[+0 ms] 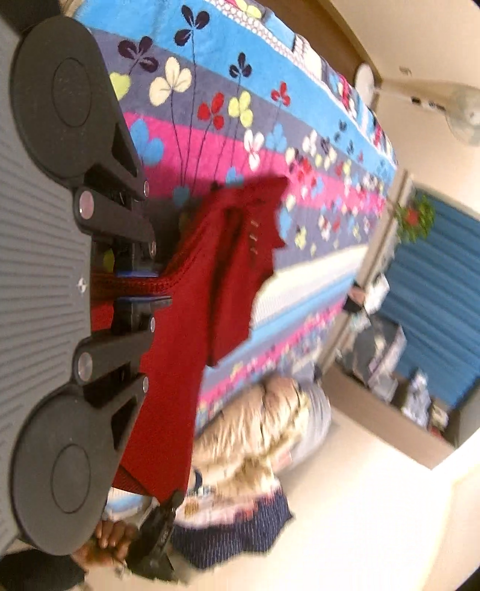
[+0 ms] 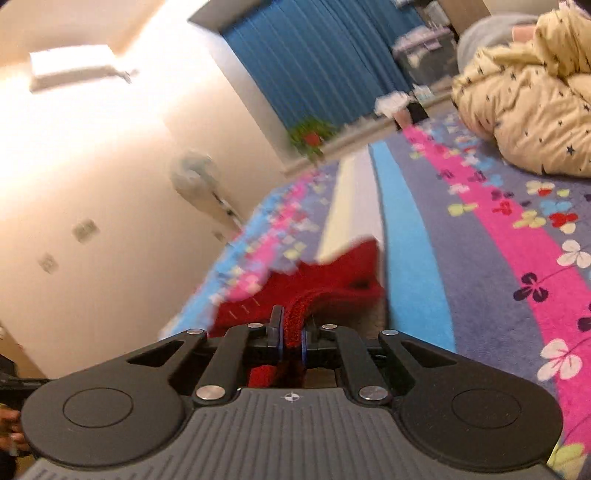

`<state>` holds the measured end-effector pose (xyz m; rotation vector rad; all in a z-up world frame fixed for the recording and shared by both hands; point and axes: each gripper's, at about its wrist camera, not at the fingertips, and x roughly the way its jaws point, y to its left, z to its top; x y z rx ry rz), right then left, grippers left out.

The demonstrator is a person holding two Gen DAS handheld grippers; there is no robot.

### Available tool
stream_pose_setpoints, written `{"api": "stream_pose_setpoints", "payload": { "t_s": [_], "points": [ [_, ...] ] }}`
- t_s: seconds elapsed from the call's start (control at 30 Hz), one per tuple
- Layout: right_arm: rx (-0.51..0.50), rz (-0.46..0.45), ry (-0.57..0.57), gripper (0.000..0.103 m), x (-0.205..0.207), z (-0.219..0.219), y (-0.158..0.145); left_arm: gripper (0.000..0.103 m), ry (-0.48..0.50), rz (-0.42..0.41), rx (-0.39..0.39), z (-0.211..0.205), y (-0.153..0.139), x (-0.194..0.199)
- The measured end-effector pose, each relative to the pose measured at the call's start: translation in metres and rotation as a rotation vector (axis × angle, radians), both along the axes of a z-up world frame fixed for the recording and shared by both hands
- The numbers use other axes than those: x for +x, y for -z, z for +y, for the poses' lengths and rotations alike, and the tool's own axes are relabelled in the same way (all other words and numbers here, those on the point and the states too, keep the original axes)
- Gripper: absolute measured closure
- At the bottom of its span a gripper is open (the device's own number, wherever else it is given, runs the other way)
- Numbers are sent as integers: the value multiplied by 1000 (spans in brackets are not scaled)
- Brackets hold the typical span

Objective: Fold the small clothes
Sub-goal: 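Lift the hem with both tools and fold it toward the collar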

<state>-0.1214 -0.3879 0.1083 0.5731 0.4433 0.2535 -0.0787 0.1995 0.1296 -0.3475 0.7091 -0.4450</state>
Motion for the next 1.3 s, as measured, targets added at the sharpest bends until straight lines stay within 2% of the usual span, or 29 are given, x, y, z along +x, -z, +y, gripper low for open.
{"api": "stream_pose_setpoints", "payload": {
  "t_s": [0.1, 0.13, 0.2, 0.3, 0.37, 0.43, 0.53, 0.63, 0.7, 0.8, 0.97, 1.0, 1.03, 1.07, 1.13, 1.2, 1.3],
  "points": [
    [73, -87, 0, 96, -36, -12, -14, 94, -22, -10, -86, 22, -11, -12],
    [100, -89, 16, 95, -40, -19, -14, 94, -40, 12, -128, 29, -8, -4],
    [153, -46, 47, 95, -29, -33, -6, 94, -73, 57, -146, 35, 2, 17],
    [125, 88, 88, 95, 16, -40, 15, 93, -123, 138, -60, 27, 26, 67],
    [14, 149, 83, 95, 56, -30, 27, 93, -141, 159, 12, 17, 41, 105],
    [-50, 211, 69, 95, 97, -25, 41, 93, -158, 188, 32, 13, 56, 141],
    [-55, 312, 83, 95, 149, -32, 65, 93, -184, 232, 44, 15, 87, 189],
    [-84, 390, 96, 95, 189, -32, 95, 93, -194, 258, 149, 8, 123, 214],
    [-120, 410, 100, 95, 196, -20, 113, 92, -182, 282, 219, 2, 137, 219],
    [-166, 485, 112, 95, 201, -5, 136, 91, -172, 272, 233, 0, 142, 220],
    [-170, 472, 115, 89, 203, -3, 136, 82, -192, 301, 181, 8, 146, 225],
    [-166, 474, 123, 82, 204, -6, 136, 76, -195, 299, 164, 11, 144, 223],
    [-165, 471, 133, 73, 205, -9, 136, 64, -208, 289, 156, 14, 140, 221],
    [-164, 461, 151, 70, 202, -12, 134, 59, -232, 269, 161, 18, 134, 216],
    [-155, 432, 197, 66, 194, -22, 129, 58, -278, 245, 157, 31, 128, 211],
    [-142, 404, 261, 65, 185, -37, 122, 59, -342, 255, 138, 50, 128, 205],
    [-128, 396, 313, 65, 173, -57, 121, 59, -379, 295, 185, 64, 132, 199]
  ]
}}
